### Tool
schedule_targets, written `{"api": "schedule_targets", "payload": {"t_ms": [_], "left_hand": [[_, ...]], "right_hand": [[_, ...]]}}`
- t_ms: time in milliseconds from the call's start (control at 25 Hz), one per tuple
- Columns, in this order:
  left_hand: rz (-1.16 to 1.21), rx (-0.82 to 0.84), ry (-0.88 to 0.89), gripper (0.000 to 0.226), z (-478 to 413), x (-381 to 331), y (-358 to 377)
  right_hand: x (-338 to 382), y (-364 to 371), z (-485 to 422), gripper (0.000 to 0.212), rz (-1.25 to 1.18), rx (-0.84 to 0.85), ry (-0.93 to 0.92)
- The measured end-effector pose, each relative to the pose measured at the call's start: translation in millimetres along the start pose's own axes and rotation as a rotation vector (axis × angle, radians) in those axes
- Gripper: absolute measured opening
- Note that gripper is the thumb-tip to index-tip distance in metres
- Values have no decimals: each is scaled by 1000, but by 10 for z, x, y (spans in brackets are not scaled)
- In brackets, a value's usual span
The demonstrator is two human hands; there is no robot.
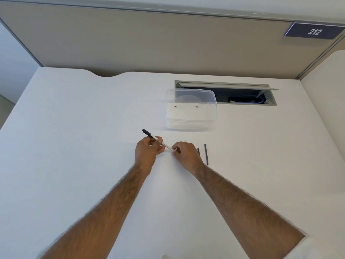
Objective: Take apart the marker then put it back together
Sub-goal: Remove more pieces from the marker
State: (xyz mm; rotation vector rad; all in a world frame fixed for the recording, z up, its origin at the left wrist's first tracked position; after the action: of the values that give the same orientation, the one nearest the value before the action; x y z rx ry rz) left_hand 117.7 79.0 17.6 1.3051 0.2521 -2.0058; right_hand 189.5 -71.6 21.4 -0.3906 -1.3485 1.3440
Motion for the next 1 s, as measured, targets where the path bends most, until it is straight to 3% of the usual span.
{"api": "schedule_targets", "payload": {"t_ms": [240, 480, 720, 1000], "left_hand": [[-357, 120, 169, 5, 43, -127, 210], [-656, 281, 268, 8, 107, -196, 470], [-840, 403, 372, 12, 191, -280, 650], [-964, 315, 407, 14, 310, -285, 661]], "right_hand": [[-20, 36, -9, 11, 8, -14, -13], [-83, -143, 49, 4, -272, -127, 10], [-119, -273, 104, 20, -219, -136, -18], [-51, -254, 120, 37, -150, -108, -68]]}}
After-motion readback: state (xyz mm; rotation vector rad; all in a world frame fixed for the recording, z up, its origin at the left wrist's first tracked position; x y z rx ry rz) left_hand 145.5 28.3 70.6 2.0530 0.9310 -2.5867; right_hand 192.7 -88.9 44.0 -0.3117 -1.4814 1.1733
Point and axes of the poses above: each hand's wrist, its own z-axis away from the middle knuckle, its own y-axis out of the palm, x = y × z, the point moved 7 cm from there along -z, towards the middle knuckle, and after that the axes turned 9 degrees about z, right-handed, at the moved point
